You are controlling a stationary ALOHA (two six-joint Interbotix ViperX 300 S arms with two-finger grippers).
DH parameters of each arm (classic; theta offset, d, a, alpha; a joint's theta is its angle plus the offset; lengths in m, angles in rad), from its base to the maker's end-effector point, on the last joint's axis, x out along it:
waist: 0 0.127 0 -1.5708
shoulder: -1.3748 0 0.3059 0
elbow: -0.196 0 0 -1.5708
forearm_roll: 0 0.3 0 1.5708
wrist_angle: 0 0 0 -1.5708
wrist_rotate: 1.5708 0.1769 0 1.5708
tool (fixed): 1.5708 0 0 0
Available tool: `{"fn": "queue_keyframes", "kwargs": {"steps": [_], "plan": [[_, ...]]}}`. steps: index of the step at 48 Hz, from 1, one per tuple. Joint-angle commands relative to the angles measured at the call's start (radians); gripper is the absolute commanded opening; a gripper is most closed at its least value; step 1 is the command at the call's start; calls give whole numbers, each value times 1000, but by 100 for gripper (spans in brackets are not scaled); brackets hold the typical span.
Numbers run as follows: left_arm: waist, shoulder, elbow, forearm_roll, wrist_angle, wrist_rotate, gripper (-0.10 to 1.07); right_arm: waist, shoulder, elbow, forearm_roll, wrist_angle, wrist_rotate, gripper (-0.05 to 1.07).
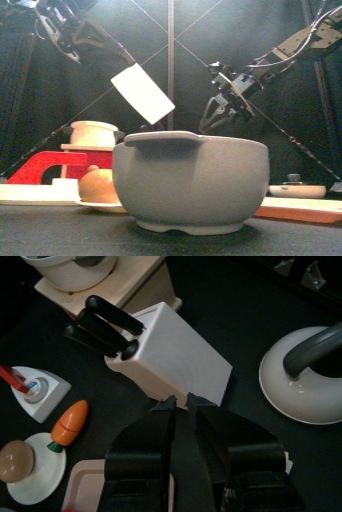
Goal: Grab cleaver with both hands
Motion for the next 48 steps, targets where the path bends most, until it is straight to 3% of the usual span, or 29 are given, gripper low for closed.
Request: {"fn": "queue_keyframes", "kwargs": {"steps": [1,18,25,32,41,48], "plan": [[-2,23,-37,5,-6,14,44,29,-54,-8,-11,-6,-2,60],[2,31,-69,-12,-69,127,44,219,-282,54,-117,-120,3,61],[8,34,-87,-87,-103,135,43,324,-337,46,-140,-110,3,67],[20,37,-87,-158,-173,169,43,374,-327,48,-138,-66,5,79],[67,43,-80,-311,-272,229,43,399,-250,25,-143,-40,3,96],[80,54,-69,-422,-339,337,43,400,-213,5,-140,-34,3,99]]}}
